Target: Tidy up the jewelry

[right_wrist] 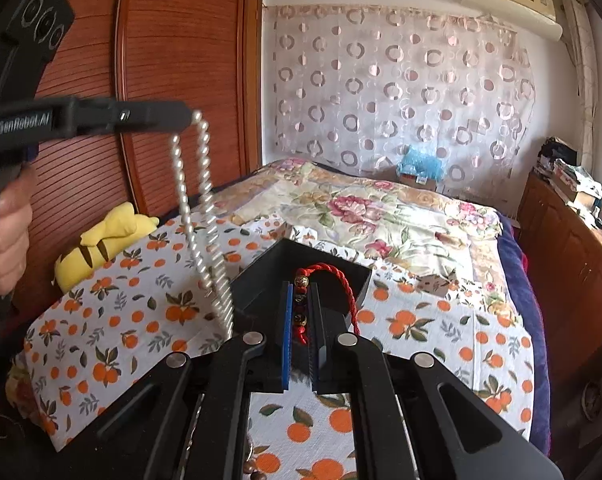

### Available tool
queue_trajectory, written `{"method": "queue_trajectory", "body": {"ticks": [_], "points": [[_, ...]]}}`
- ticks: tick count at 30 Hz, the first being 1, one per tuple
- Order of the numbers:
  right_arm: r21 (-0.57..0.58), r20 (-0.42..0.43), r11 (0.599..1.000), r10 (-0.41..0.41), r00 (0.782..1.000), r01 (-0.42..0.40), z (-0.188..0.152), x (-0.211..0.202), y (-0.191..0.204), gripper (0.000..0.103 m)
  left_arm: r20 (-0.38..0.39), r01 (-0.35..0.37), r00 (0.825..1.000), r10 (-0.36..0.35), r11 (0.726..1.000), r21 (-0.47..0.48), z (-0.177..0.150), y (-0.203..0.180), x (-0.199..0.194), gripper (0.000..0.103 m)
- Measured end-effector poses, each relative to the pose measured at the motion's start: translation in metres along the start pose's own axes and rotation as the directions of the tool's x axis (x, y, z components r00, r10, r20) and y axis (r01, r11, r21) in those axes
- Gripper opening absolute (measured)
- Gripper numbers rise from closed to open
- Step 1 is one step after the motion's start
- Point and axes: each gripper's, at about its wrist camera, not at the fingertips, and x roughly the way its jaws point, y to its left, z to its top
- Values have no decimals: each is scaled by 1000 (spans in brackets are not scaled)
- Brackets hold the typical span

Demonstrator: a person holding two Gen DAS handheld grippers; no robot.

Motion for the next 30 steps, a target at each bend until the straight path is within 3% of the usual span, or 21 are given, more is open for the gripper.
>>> {"method": "queue_trajectory", "body": {"ticks": [12,17,22,30], "points": [[-21,19,1000,1,1000,-1,16,11,-4,8,27,-55,998,55,998,-7,45,11,19,6],[-21,36,999,40,999,-39,21,23,-4,8,-40,-55,998,53,998,-40,21,24,46,6],[28,32,995,91,995,-92,25,42,-11,8,-110,-14,994,3,995,-97,-5,40,74,7],[94,-23,985,150,988,-148,20,82,-21,8,-120,-43,992,29,993,-112,-27,49,72,7]]}}
